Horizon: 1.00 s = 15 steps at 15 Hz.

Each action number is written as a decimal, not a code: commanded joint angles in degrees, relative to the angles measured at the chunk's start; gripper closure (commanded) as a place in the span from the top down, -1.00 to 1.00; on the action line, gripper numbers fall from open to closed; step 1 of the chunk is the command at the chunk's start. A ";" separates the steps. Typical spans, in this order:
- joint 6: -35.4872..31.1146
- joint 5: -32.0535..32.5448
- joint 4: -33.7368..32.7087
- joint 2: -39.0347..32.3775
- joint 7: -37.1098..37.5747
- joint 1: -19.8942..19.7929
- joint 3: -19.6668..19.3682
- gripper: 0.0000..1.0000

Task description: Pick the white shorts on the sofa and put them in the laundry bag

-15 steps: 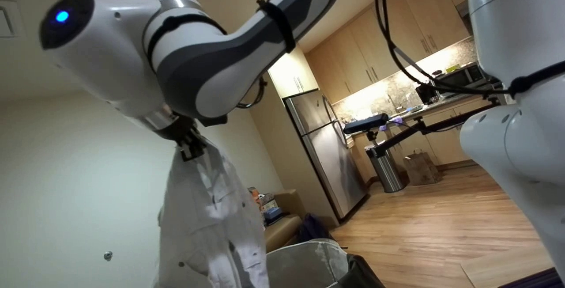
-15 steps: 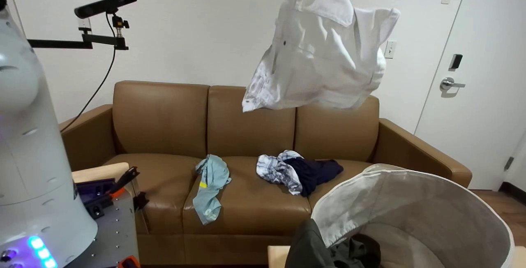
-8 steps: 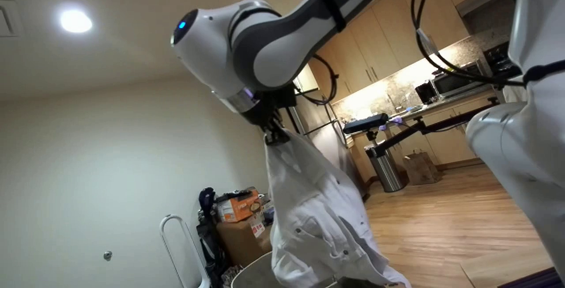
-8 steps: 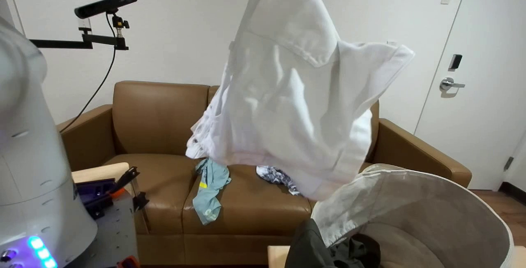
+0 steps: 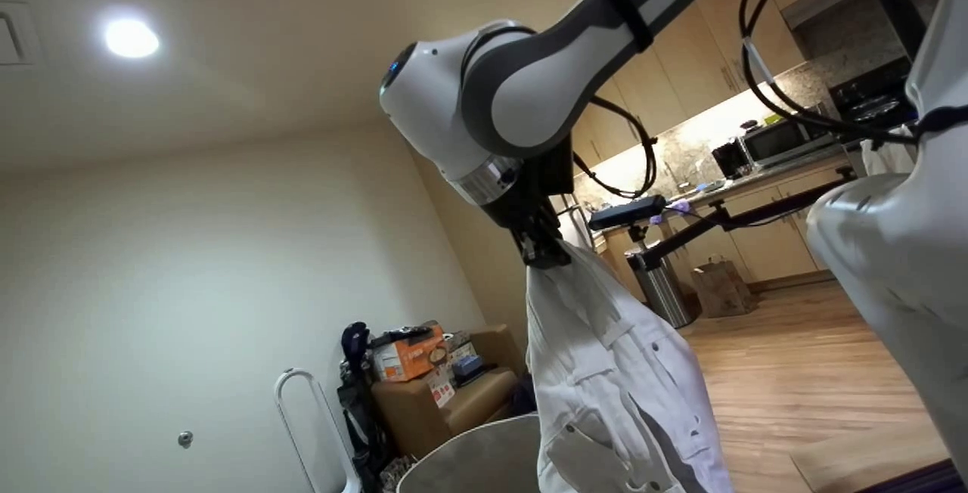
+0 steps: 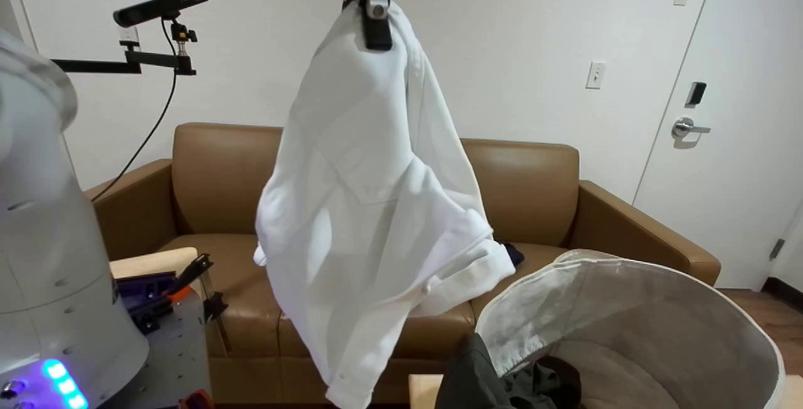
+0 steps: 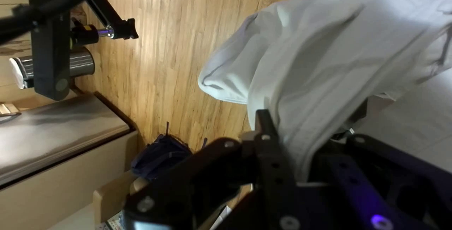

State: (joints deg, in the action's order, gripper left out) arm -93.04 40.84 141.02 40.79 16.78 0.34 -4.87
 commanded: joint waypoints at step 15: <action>-41.91 -4.81 -0.46 -12.22 0.03 -14.20 -8.02 -0.84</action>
State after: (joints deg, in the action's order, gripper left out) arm -134.18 38.03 140.44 28.89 18.25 -10.58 -15.73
